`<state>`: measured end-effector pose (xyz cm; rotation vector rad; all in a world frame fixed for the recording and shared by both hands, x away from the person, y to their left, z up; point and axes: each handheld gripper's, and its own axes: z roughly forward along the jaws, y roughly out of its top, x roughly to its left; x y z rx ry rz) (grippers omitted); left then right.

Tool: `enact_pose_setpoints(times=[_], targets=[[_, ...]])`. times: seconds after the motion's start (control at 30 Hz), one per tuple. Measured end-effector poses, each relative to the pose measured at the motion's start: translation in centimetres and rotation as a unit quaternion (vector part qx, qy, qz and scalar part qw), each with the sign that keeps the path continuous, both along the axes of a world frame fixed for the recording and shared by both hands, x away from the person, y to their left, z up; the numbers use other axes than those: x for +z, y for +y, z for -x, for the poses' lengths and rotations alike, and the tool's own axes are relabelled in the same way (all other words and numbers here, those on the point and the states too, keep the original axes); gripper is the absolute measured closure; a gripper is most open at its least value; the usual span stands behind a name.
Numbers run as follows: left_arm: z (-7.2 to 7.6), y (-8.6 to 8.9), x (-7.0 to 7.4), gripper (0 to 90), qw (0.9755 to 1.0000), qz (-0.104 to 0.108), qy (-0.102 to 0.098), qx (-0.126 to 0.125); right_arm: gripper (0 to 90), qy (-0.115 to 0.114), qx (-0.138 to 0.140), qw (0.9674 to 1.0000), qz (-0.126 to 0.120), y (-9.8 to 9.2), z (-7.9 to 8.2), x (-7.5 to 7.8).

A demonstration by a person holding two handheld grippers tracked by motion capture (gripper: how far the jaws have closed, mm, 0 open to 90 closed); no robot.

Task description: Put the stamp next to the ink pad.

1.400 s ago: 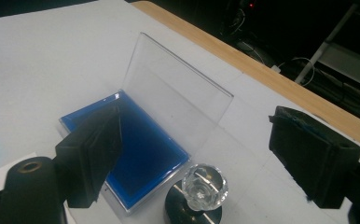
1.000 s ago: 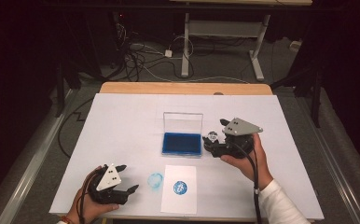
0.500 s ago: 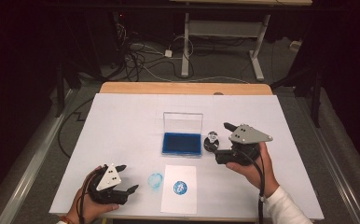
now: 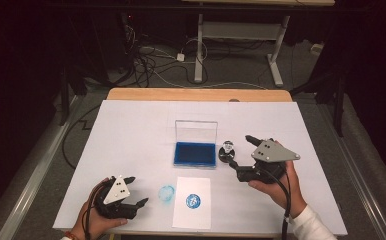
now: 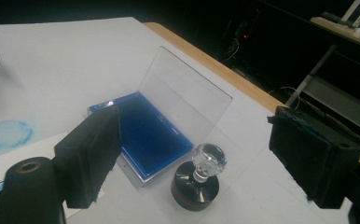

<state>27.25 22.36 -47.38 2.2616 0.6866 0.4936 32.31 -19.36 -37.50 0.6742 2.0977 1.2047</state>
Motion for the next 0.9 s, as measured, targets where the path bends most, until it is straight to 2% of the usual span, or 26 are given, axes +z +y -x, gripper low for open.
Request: enact_pose_setpoints(times=[0.17,0.4,0.6,0.9], targets=[[0.0,0.0,0.0,20.2,1.0000,0.000,0.000,0.000,17.0,-0.006,0.002,1.0000,-0.002,-0.5,0.5,-0.1],[-0.1,-0.1,0.0,20.2,1.0000,0.000,0.001,0.000,17.0,-0.009,-0.002,0.9999,0.013,-1.0,1.2,-0.5],[-0.1,0.0,0.0,20.2,1.0000,0.003,0.000,0.001,17.2,-0.014,-0.001,0.9998,0.012,-1.6,1.9,-0.9],[-0.2,-0.1,0.0,20.1,1.0000,0.002,0.003,0.000,17.6,-0.011,-0.009,0.9998,0.016,-2.7,2.8,-1.6]])
